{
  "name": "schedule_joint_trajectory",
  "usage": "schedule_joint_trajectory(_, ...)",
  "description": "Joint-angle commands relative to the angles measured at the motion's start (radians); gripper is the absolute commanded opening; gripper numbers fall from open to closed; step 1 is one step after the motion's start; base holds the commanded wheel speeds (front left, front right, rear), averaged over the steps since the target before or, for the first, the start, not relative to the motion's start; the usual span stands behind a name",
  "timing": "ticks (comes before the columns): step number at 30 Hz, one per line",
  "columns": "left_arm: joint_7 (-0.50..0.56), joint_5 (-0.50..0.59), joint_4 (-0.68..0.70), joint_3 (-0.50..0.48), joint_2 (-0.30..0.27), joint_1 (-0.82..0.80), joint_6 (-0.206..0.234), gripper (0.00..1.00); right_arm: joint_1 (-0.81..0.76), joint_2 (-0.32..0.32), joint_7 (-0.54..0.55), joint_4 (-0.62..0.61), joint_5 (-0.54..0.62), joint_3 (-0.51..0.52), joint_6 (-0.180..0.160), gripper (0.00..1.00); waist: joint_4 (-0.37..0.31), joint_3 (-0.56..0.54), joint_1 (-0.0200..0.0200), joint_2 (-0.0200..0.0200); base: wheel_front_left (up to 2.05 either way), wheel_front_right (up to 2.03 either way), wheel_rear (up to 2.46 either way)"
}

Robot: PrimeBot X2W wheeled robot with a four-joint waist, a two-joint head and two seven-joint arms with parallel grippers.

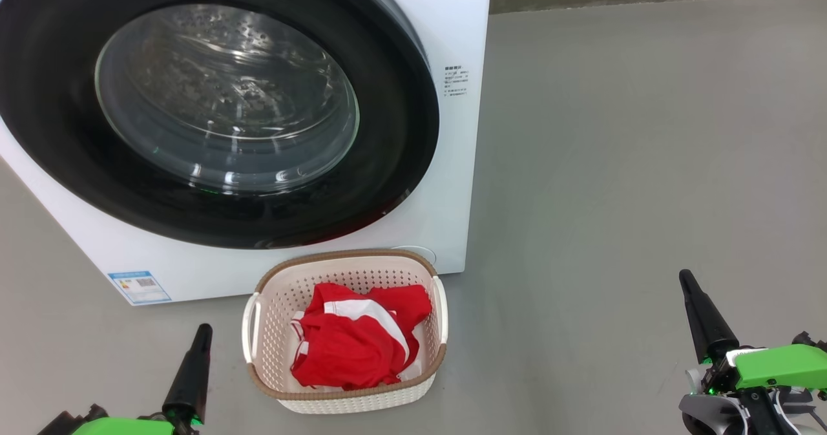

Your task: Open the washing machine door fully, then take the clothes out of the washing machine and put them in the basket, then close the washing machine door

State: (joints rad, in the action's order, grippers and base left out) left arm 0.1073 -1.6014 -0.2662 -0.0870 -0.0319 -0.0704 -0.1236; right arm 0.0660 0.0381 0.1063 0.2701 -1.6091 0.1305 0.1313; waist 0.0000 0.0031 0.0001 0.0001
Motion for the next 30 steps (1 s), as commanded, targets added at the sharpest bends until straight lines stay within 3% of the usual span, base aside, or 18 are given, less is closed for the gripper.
schedule_joint_trajectory(1,0.006,-0.007,0.021,-0.027,-0.018,-0.038,-0.007,0.00,0.042,0.012,0.007,-0.025,0.001,-0.017,-0.001,0.00,0.000,0.000,0.0000,-0.0001,0.00,0.00,0.00)
schedule_joint_trajectory(30,0.006,-0.007,0.021,-0.027,-0.018,-0.038,-0.007,0.00,0.042,0.012,0.007,-0.025,0.000,-0.017,-0.001,0.00,0.000,0.000,-0.0001,-0.0001,0.00,0.00,0.00)
